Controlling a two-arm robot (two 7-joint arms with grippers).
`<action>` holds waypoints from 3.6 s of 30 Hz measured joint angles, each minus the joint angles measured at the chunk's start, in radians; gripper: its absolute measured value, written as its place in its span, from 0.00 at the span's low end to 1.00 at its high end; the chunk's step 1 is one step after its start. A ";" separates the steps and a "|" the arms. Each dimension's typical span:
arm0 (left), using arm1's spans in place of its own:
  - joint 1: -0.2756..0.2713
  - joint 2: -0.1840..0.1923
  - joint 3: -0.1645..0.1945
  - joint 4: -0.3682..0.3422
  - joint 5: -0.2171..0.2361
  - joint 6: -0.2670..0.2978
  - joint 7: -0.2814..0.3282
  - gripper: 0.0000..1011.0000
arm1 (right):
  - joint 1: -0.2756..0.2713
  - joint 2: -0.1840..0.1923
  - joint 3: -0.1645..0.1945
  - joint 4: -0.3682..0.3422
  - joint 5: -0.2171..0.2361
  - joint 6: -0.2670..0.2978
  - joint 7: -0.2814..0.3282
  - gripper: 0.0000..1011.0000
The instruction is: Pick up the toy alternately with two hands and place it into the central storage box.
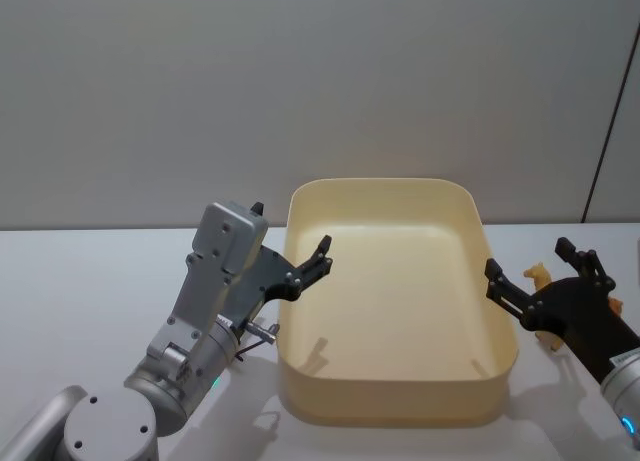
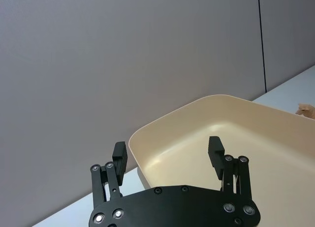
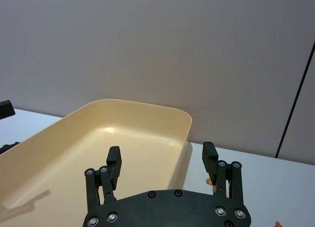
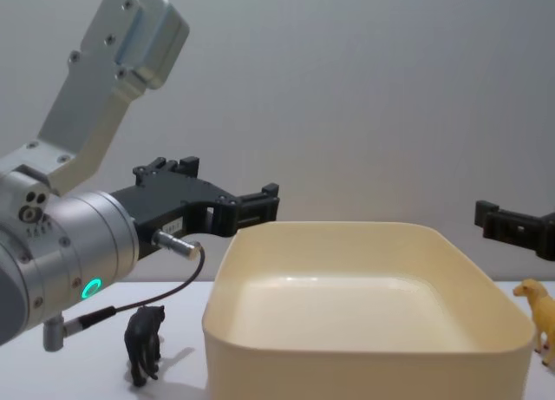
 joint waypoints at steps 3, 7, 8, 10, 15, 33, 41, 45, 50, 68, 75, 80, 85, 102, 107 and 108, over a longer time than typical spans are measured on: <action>0.000 0.000 0.000 0.000 0.000 0.000 0.000 0.99 | 0.000 0.000 0.000 0.000 0.000 0.000 0.000 0.99; 0.000 0.000 0.000 0.000 0.000 0.000 0.000 0.99 | 0.000 0.000 0.000 0.000 0.000 0.000 0.000 0.99; 0.000 0.000 0.000 0.000 0.000 0.000 0.000 0.99 | 0.000 0.000 0.000 0.000 0.000 0.000 0.000 0.99; 0.000 0.000 0.000 0.000 0.000 0.000 0.000 0.99 | 0.000 0.000 0.000 0.000 0.000 0.000 0.000 0.99; 0.000 0.000 0.000 0.000 0.000 0.000 0.000 0.99 | 0.000 0.000 0.000 0.000 0.000 0.000 0.000 0.99; 0.000 0.000 0.000 0.000 0.000 0.000 0.000 0.99 | 0.000 0.000 0.000 0.000 0.000 0.000 0.000 0.99; 0.000 0.000 0.000 0.000 0.000 0.000 0.000 0.99 | 0.000 0.000 0.000 0.000 0.000 0.000 0.000 0.99; 0.000 0.000 0.000 0.000 0.000 0.000 0.000 0.99 | 0.000 0.000 0.000 0.000 0.000 0.000 0.000 0.99; 0.000 0.000 0.000 0.000 0.000 0.000 0.000 0.99 | 0.000 0.000 0.000 0.000 0.000 0.000 0.000 0.99; 0.000 0.000 0.000 0.000 0.000 0.000 0.000 0.99 | -0.001 0.001 0.001 0.000 0.000 0.000 0.000 0.99; 0.000 0.000 0.000 0.000 0.000 0.000 0.000 0.99 | -0.011 0.014 0.011 0.000 0.001 0.002 -0.002 0.99; 0.000 0.000 0.000 0.000 0.000 0.000 0.000 0.99 | -0.028 0.029 0.020 -0.008 0.011 0.009 -0.007 0.99; 0.000 0.000 0.000 0.000 0.000 0.000 0.000 0.99 | -0.059 0.050 0.033 -0.027 0.027 0.019 -0.021 0.99; 0.000 0.000 0.000 0.000 0.000 0.000 0.000 0.99 | -0.186 0.126 0.088 -0.085 0.081 0.038 -0.106 0.99; 0.000 0.000 0.000 0.000 0.000 0.000 0.000 0.99 | -0.214 0.146 0.107 -0.085 0.096 0.047 -0.126 0.99; 0.000 0.000 0.000 0.000 0.000 0.000 0.000 0.99 | -0.216 0.148 0.109 -0.084 0.098 0.049 -0.127 0.99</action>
